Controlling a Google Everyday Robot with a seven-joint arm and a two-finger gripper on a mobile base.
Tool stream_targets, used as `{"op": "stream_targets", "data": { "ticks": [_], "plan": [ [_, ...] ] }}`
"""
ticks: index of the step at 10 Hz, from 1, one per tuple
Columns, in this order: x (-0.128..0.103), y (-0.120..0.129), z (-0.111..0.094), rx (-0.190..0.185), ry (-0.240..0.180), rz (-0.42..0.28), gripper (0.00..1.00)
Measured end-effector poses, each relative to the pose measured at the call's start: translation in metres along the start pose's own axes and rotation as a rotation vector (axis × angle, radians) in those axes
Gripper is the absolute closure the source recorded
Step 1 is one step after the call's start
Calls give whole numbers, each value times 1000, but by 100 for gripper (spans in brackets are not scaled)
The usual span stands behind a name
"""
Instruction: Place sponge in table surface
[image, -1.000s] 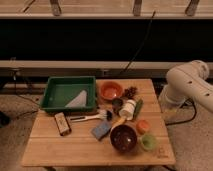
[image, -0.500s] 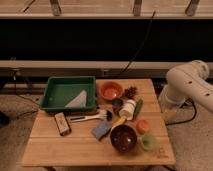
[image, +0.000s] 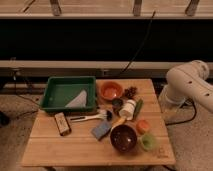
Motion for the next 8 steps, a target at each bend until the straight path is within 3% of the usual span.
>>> {"op": "stream_targets", "data": {
  "ticks": [3,4,6,8],
  "plan": [
    [-1,-2,0,7,16,-16,35],
    [-13,-4,0,11,18,-53,35],
    [-39,-8,0,15,17,-109,35],
    [-95,-15,3,17,10,-185,35]
  ]
}}
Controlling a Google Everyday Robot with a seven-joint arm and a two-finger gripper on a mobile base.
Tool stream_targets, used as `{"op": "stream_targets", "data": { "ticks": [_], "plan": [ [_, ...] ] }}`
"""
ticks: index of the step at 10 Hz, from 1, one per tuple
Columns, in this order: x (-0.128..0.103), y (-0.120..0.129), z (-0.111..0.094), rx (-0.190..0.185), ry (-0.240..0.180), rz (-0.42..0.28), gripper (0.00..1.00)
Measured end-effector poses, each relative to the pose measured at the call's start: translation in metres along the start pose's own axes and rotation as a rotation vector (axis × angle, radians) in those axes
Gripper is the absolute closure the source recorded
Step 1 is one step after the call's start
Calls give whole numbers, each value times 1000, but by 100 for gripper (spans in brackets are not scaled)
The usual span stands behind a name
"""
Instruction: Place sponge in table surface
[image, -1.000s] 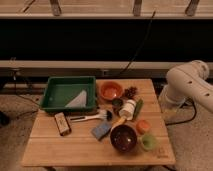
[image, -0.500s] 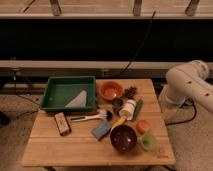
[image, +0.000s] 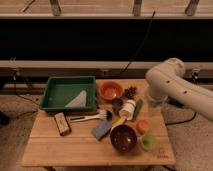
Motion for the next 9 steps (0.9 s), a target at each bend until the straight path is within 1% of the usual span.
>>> {"op": "stream_targets", "data": {
  "ticks": [1,2,3,5,6,7,9],
  "plan": [
    [-21,-6,0,-1,-2,-31,35],
    [-54,-16,3,-4,-6,-83,35],
    [-71,-20,4,-9,-5,-109,35],
    [-117,-30,12,-24,-4,-185,35],
    [-140,-33,20,-37,-8,-225,35],
    [-158,-33,31,-55,-12,-262,35],
    [-181,-24,59,-98,-19,-337,35]
  ]
}}
